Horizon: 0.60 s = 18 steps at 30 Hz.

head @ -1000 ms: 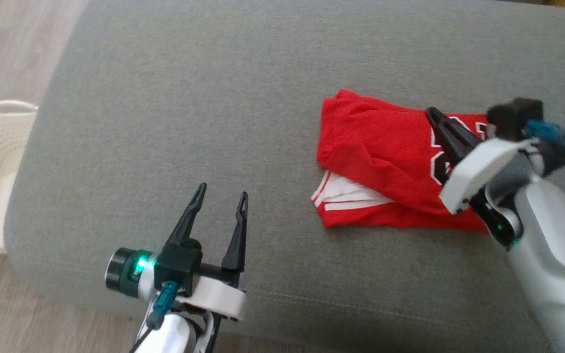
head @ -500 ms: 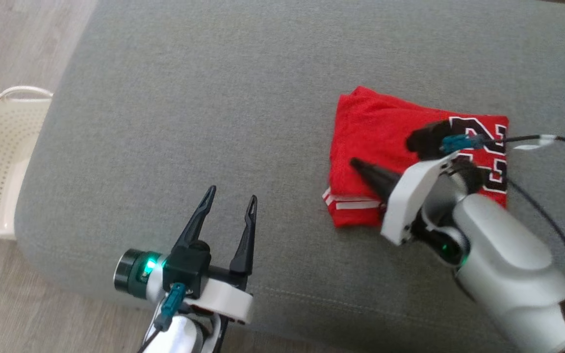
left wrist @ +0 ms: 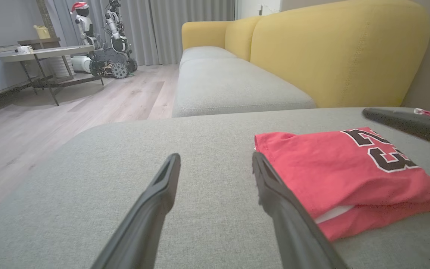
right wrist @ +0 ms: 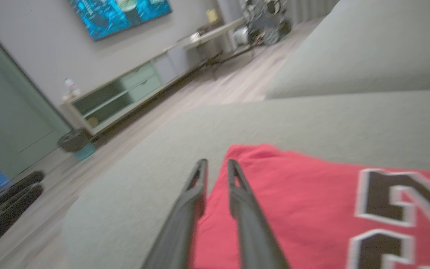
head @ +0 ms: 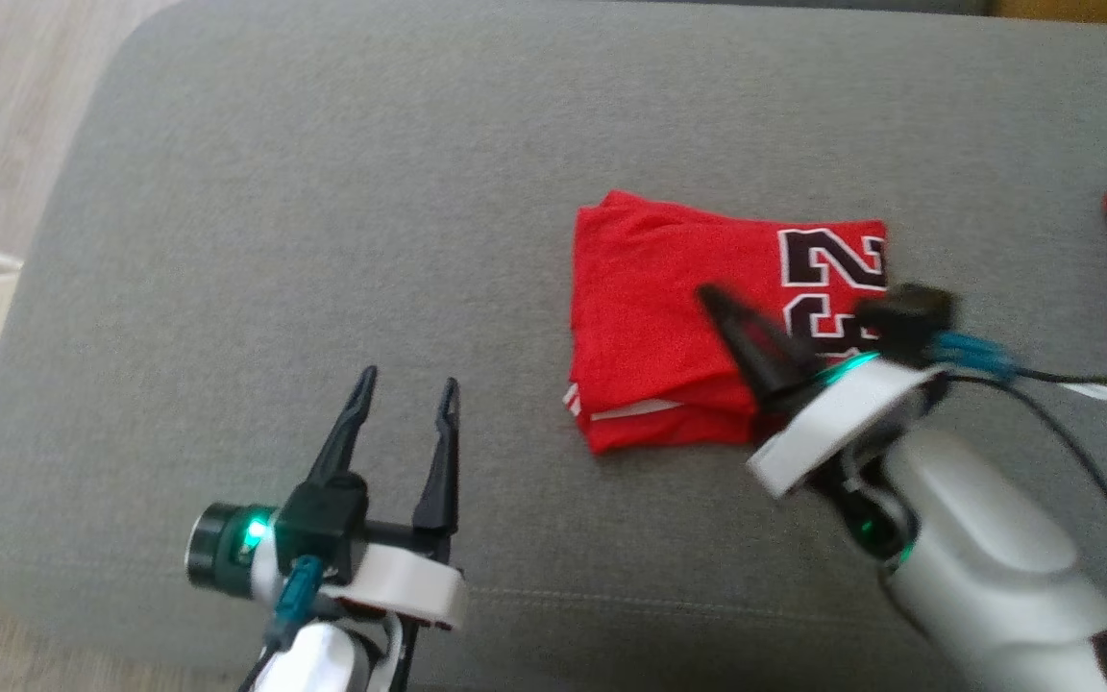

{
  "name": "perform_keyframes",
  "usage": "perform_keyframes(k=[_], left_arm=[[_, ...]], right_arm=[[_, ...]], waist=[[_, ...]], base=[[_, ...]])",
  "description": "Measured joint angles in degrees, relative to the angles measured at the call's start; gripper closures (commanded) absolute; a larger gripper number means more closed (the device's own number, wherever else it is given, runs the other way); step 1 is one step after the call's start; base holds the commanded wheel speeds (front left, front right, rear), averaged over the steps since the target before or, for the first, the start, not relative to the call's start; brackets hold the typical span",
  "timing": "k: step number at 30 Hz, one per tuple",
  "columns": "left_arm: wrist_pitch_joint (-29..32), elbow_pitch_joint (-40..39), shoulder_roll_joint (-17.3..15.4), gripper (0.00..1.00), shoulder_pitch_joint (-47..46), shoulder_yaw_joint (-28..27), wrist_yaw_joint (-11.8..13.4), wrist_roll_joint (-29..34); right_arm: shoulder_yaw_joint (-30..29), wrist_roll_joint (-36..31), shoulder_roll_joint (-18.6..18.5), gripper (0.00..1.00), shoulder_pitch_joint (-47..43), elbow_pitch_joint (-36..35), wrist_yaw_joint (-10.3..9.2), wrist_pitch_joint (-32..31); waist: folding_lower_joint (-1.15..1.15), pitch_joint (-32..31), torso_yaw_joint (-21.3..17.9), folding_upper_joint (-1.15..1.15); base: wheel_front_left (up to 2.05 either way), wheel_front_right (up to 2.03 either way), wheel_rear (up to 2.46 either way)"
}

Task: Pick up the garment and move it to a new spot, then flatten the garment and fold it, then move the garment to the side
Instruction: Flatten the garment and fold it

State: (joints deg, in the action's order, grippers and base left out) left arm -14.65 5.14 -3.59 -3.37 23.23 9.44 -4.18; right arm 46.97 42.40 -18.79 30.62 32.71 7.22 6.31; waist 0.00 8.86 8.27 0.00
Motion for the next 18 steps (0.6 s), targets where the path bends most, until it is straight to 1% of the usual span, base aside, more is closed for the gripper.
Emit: perform_keyframes(k=[1,3,5,6,8,9,12,14,18], left_arm=[[0.0,0.0,0.0,0.0,0.0,0.0,0.0,0.0],[0.0,-0.76,-0.02,0.0,0.82,-0.69,0.15,-0.34],[0.0,-1.59,0.04,0.0,1.47,-1.66,0.2,-1.1],[-0.01,-3.03,0.05,0.0,2.62,-2.93,0.19,-1.15],[-0.01,-4.15,0.05,0.0,3.36,-3.87,0.2,-1.44],[0.0,-4.69,0.05,0.0,3.66,-4.07,0.2,-1.43],[0.0,-5.95,0.11,0.0,4.76,-4.88,0.16,-1.42],[0.0,-6.59,0.11,0.0,5.64,-5.61,0.14,-1.08],[-0.01,-6.92,0.15,0.0,8.31,-6.89,0.1,-1.02]], right_arm=[[0.0,0.0,0.0,0.0,0.0,0.0,0.0,0.0],[-4.61,-3.02,0.19,0.0,-0.06,1.92,0.0,5.09],[-9.61,-6.39,0.46,0.0,-0.25,2.29,0.0,7.17],[-19.86,-14.46,2.38,0.0,-3.77,-3.01,0.0,7.99],[-25.95,-18.57,3.91,0.0,-7.58,-8.7,0.0,8.06],[-27.98,-21.01,4.17,0.0,-9.69,-10.6,0.0,8.06],[-32.75,-25.88,6.19,0.0,-17.33,-14.8,0.0,8.06],[-33.48,-28.24,7.6,0.0,-22.16,-16.14,0.0,8.06],[-33.6,-29.2,10.4,0.0,-27.98,-16.0,0.0,8.05]], waist=[[0.0,0.0,0.0,0.0],[0.0,-0.72,-1.2,0.0],[0.0,-1.49,-2.41,0.0],[0.0,-3.1,-4.77,0.0],[0.0,-3.95,-5.82,0.0],[0.0,-4.39,-6.21,0.0],[0.0,-5.61,-7.06,0.0],[0.0,-6.32,-7.37,0.0],[0.0,-7.5,-7.86,0.0]], base=[[0.0,0.0,0.0],[0.0,0.0,0.0],[0.0,0.0,0.0],[0.0,0.0,0.0],[0.0,0.0,0.0],[0.0,0.0,0.0],[0.0,0.0,0.0],[0.0,0.0,0.0],[0.0,0.0,0.0]])
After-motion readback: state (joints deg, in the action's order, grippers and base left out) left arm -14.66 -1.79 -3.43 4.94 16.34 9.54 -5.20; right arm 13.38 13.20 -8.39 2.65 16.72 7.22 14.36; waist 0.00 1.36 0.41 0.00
